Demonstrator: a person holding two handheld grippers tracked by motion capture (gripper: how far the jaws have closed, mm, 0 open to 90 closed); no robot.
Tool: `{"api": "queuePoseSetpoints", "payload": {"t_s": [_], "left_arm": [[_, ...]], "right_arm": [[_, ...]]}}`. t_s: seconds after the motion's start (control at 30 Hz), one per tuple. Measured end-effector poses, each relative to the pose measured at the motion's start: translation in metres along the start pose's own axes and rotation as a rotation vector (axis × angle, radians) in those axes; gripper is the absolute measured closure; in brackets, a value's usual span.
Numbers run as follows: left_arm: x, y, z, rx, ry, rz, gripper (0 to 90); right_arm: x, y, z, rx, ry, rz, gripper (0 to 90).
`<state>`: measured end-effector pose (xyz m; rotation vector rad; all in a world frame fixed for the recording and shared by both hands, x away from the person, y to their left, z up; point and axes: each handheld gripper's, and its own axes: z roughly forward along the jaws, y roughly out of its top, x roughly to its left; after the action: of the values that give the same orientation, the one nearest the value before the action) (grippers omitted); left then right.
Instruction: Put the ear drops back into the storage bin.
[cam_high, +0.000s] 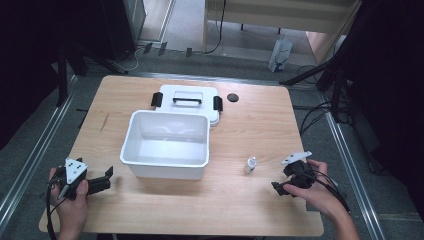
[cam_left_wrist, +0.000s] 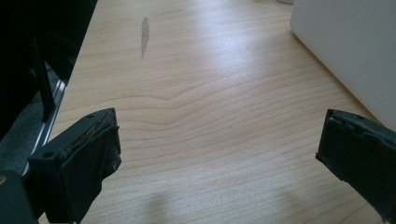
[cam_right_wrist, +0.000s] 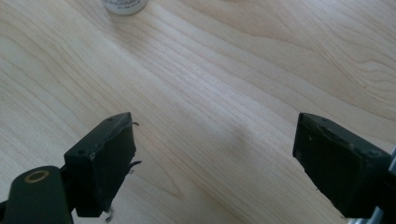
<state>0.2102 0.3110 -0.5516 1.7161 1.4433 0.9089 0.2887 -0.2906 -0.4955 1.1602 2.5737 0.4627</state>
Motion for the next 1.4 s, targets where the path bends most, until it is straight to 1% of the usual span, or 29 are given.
{"api": "queuePoseSetpoints", "payload": {"t_s": [0.03, 0.07, 0.1, 0.13, 0.17, 0.2, 0.23, 0.27, 0.3, 0.33, 0.37, 0.4, 0.43, 0.53, 0.57, 0.6, 0.63, 0.67, 0.7, 0.77, 0.8, 0.83, 0.87, 0.97, 1.07, 1.1, 1.23, 1.33, 1.4], "left_arm": [[0.000, 0.000, 0.000, 0.000, 0.000, -0.001, 0.0], [0.000, 0.000, 0.000, 0.003, 0.000, -0.001, 0.0], [0.000, 0.000, 0.000, 0.003, 0.001, 0.000, 0.0], [0.000, 0.000, 0.000, 0.003, 0.001, 0.000, 0.0], [0.000, 0.000, 0.000, 0.004, 0.001, 0.000, 0.0], [0.000, 0.000, 0.000, 0.004, 0.001, 0.000, 0.0], [0.000, 0.000, 0.000, 0.003, 0.001, -0.001, 0.0], [0.000, 0.000, 0.000, 0.000, 0.000, -0.003, 0.0], [0.000, 0.000, 0.000, 0.001, 0.000, -0.002, 0.0], [0.000, 0.000, 0.000, 0.001, 0.000, -0.002, 0.0], [0.000, 0.000, 0.000, 0.001, -0.001, -0.003, 0.0], [0.000, 0.000, 0.000, 0.001, -0.001, -0.003, 0.0], [0.000, 0.000, 0.000, 0.000, -0.001, -0.004, 0.0], [0.000, 0.000, 0.000, 0.000, -0.003, -0.008, 0.0], [0.000, 0.000, 0.000, 0.000, -0.003, -0.009, 0.0], [0.000, 0.000, 0.000, 0.000, -0.003, -0.009, 0.0], [0.000, 0.000, 0.000, 0.000, -0.003, -0.008, 0.0], [0.000, 0.000, 0.000, 0.000, -0.003, -0.008, 0.0], [0.000, 0.000, 0.000, 0.001, -0.004, -0.007, 0.0], [0.000, 0.000, 0.000, 0.001, -0.004, -0.007, 0.0], [0.000, 0.000, 0.000, 0.001, -0.004, -0.007, 0.0], [0.000, 0.000, 0.000, 0.001, -0.004, -0.007, 0.0], [0.000, 0.000, 0.000, 0.001, -0.004, -0.006, 0.0], [0.000, 0.000, 0.000, 0.001, -0.004, -0.005, 0.0], [0.000, 0.000, 0.000, 0.001, -0.004, -0.006, 0.0], [0.000, 0.000, 0.000, 0.001, -0.005, -0.007, 0.0], [0.000, 0.000, 0.000, 0.001, -0.005, -0.007, 0.0], [0.000, 0.000, 0.000, 0.002, -0.005, -0.005, 0.0], [0.000, 0.000, 0.000, 0.002, -0.005, -0.005, 0.0]], "right_arm": [[0.000, 0.008, 0.000, 0.049, 0.004, -0.027, 13.1], [0.000, 0.008, 0.000, 0.049, 0.004, -0.027, 13.1], [0.000, 0.017, -0.001, 0.102, 0.003, -0.042, 13.4], [0.000, 0.017, -0.001, 0.102, 0.003, -0.042, 13.4], [-0.001, 0.027, -0.001, 0.165, 0.019, -0.045, 14.4], [-0.001, 0.027, -0.001, 0.165, 0.019, -0.045, 14.4], [-0.001, 0.032, -0.001, 0.197, 0.029, -0.051, 14.4], [0.001, 0.041, -0.001, 0.258, 0.020, -0.076, 14.8], [0.002, 0.045, -0.001, 0.274, 0.019, -0.088, 14.5], [0.002, 0.045, -0.001, 0.274, 0.019, -0.088, 14.5], [0.004, 0.054, -0.002, 0.320, 0.025, -0.098, 14.5], [0.004, 0.054, -0.002, 0.320, 0.025, -0.098, 14.5], [0.006, 0.062, -0.002, 0.343, 0.035, -0.106, 17.3], [0.010, 0.073, -0.003, 0.351, 0.026, -0.128, 24.4], [0.011, 0.078, -0.004, 0.353, 0.036, -0.133, 25.9], [0.011, 0.078, -0.004, 0.353, 0.036, -0.133, 25.9], [0.015, 0.085, -0.004, 0.356, 0.032, -0.141, 28.6], [0.015, 0.085, -0.004, 0.356, 0.032, -0.141, 28.6], [0.017, 0.091, -0.004, 0.357, 0.035, -0.136, 37.9], [0.020, 0.097, -0.004, 0.356, 0.063, -0.134, 40.5], [0.020, 0.097, -0.004, 0.356, 0.063, -0.134, 40.5], [0.021, 0.100, -0.004, 0.354, 0.078, -0.134, 40.8], [0.023, 0.104, -0.004, 0.357, 0.098, -0.122, 41.0], [0.028, 0.112, -0.004, 0.346, 0.112, -0.127, 43.9], [0.030, 0.116, -0.004, 0.338, 0.116, -0.136, 44.8], [0.031, 0.120, -0.005, 0.324, 0.119, -0.131, 46.6], [0.030, 0.126, -0.005, 0.313, 0.110, -0.125, 48.7], [0.031, 0.130, -0.004, 0.308, 0.120, -0.116, 51.0], [0.033, 0.132, -0.002, 0.308, 0.133, -0.119, 52.7]]}}
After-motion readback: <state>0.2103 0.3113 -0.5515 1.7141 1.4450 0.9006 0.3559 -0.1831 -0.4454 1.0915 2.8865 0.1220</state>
